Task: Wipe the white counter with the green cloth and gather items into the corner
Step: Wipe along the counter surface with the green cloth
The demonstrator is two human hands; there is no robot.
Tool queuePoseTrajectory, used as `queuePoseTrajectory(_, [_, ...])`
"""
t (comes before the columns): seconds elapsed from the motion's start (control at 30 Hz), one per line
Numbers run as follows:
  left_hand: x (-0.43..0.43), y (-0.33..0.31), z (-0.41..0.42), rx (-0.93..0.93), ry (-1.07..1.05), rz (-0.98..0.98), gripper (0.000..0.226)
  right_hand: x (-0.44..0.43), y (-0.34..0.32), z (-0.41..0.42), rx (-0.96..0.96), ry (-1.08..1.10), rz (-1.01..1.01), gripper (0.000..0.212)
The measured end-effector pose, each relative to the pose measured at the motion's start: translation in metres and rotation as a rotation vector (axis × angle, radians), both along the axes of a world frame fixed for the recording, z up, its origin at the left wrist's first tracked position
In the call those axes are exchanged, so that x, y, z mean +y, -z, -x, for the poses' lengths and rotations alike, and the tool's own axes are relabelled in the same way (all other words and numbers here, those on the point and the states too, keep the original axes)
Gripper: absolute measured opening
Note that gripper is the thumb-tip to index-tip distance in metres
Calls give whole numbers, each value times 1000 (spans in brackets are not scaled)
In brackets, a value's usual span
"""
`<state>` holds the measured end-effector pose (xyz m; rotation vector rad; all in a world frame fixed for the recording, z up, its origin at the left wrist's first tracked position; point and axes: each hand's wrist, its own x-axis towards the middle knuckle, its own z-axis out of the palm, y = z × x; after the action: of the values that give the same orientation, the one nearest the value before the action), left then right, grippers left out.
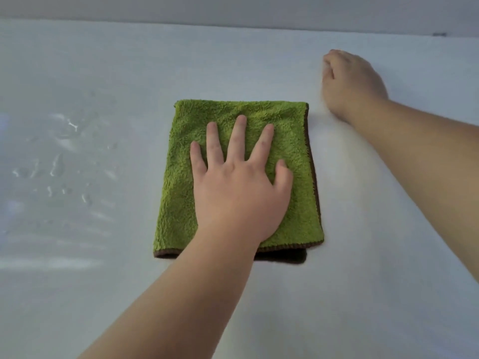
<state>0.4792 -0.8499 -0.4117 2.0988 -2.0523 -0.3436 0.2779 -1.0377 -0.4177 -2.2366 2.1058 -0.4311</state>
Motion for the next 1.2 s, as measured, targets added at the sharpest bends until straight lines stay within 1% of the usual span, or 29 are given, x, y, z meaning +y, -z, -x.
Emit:
queuePoseTrajectory(0.13, [50, -3, -3, -10, -3, -2, 64, 1, 0, 0, 8, 14, 6, 22])
queuePoseTrajectory(0.23, [84, -5, -4, -21, 6, -26, 63, 1, 0, 0, 14, 9, 18, 22])
queuePoseTrajectory(0.37, [110, -9, -2, -11, 14, -34, 63, 0, -3, -2, 19, 14, 25, 29])
queuePoseTrajectory(0.5, [108, -6, 0, -30, -2, 11, 68, -3, -1, -1, 11, 22, 1, 39])
queuePoseTrajectory(0.6, [86, -2, 1, -45, -28, 34, 72, -4, 2, -2, -3, 36, -15, 44])
queuePoseTrajectory(0.7, [51, -3, 1, -19, -23, 63, 72, -3, 4, 0, -3, 24, -4, 45])
queuePoseTrajectory(0.77, [24, -6, 1, 6, -27, 43, 70, -2, 5, 0, 5, 23, -4, 45])
queuePoseTrajectory(0.87, [-21, -12, 1, 29, -16, -53, 68, 0, 7, -1, 11, 20, 7, 43])
queuePoseTrajectory(1.07, [-112, -3, -2, 4, -9, -19, 68, 1, 4, -5, 39, 42, 20, 36])
queuePoseTrajectory(1.2, [-167, 1, 2, -8, 7, -8, 69, 1, 0, -7, 45, 46, -4, 40])
